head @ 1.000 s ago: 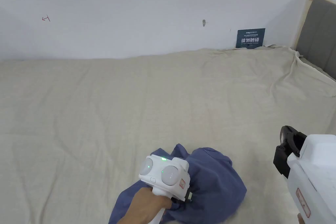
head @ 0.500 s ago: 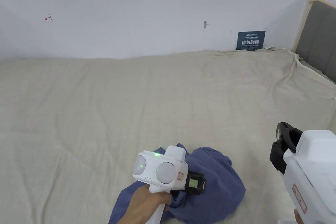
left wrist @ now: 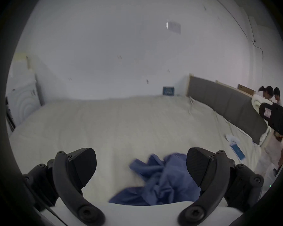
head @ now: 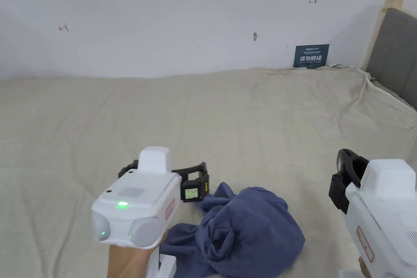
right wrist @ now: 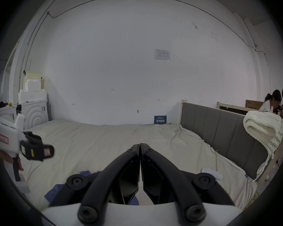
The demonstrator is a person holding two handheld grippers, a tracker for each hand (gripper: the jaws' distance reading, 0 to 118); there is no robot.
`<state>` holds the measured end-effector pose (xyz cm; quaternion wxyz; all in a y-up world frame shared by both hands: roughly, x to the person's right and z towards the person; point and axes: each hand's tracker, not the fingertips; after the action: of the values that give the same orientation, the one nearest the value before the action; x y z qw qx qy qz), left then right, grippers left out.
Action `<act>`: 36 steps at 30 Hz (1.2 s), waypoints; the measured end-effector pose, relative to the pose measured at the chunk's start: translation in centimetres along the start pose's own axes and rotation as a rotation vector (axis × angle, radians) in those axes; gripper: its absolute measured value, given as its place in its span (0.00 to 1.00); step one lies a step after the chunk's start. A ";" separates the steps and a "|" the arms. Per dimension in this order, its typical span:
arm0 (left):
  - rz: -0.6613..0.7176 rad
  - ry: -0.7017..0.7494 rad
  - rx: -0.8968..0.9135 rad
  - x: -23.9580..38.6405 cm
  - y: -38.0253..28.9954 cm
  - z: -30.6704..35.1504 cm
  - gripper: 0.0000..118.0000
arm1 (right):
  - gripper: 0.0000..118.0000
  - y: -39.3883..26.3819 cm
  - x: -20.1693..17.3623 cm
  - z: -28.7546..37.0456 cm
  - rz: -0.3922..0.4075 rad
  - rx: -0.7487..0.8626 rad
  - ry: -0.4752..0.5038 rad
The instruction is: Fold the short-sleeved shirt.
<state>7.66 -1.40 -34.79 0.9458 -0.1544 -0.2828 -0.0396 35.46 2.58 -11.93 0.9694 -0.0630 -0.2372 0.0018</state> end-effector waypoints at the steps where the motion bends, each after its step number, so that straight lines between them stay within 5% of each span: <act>1: -0.006 0.037 0.034 -0.7 -0.1 0.7 0.97 | 0.01 0.0 -0.1 0.0 0.000 0.001 0.002; 13: -0.101 0.272 0.210 -6.0 -3.0 4.6 0.90 | 0.01 -0.3 -0.5 0.3 -0.008 0.027 0.022; 15: -0.092 0.260 0.222 -6.4 -3.4 4.9 0.68 | 0.01 -0.4 -0.6 0.4 -0.007 0.026 0.023; 18: -0.082 0.255 0.223 -6.5 -3.7 5.2 0.19 | 0.01 -0.7 -0.7 0.4 -0.007 0.024 0.024; 21: -0.042 0.234 0.228 -6.6 -3.8 5.3 0.00 | 0.01 -0.9 -0.8 0.4 -0.007 0.017 0.025; 30: -0.037 0.192 0.194 -6.0 -3.6 4.8 0.00 | 0.01 -1.2 -1.0 0.3 -0.010 0.010 0.028; 36: 0.009 0.083 -0.130 -5.6 -4.8 2.5 0.00 | 0.01 -1.4 -1.2 0.0 -0.005 0.002 0.033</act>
<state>0.84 -5.25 -34.55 0.9448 -0.2151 -0.2396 -0.0601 34.40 1.17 -12.34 0.9733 -0.0615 -0.2213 -0.0014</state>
